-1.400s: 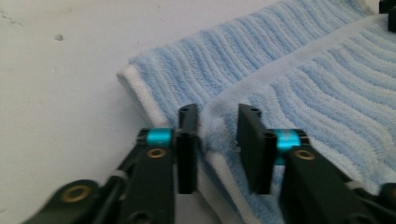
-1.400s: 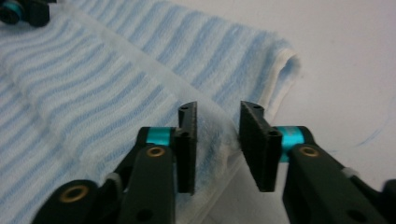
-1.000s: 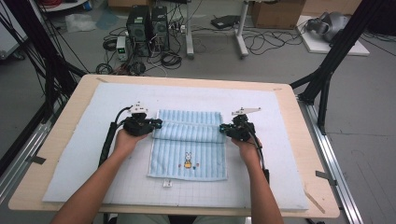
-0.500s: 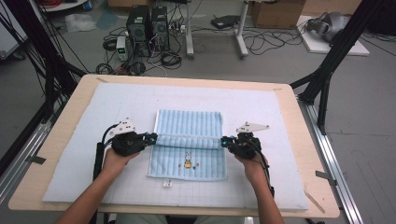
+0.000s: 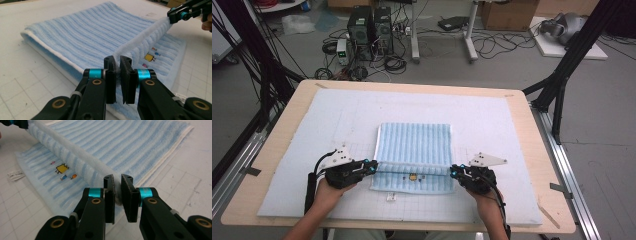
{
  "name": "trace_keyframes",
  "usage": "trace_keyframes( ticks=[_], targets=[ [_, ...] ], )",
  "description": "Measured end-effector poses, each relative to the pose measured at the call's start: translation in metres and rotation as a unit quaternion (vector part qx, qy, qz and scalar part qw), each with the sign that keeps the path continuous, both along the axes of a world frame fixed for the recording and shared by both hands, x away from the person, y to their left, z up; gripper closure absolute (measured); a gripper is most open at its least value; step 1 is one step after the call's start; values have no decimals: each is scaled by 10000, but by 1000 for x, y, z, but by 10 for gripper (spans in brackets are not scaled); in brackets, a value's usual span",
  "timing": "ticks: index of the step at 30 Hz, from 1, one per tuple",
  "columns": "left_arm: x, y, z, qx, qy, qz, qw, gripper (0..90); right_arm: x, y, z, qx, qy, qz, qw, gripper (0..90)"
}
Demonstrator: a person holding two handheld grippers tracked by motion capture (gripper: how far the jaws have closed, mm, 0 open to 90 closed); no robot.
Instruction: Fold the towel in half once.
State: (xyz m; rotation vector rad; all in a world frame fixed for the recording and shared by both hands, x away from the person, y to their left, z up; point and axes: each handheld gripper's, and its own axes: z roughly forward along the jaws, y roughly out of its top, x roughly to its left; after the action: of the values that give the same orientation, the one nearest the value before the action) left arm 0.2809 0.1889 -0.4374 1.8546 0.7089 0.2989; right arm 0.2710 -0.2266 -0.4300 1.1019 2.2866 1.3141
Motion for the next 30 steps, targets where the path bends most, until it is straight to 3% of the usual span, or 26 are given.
trace_keyframes(
  ticks=[19, 30],
  targets=[
    [-20, 6, -5, 43, 55, -36, 10000, 831, -9, -3, -4, 57, 25, 155, 9999, 788],
    [-24, 14, -8, 105, 146, 8, 9998, 846, -13, -3, -5, -3, 84, 240, 9997, 784]
  ],
)
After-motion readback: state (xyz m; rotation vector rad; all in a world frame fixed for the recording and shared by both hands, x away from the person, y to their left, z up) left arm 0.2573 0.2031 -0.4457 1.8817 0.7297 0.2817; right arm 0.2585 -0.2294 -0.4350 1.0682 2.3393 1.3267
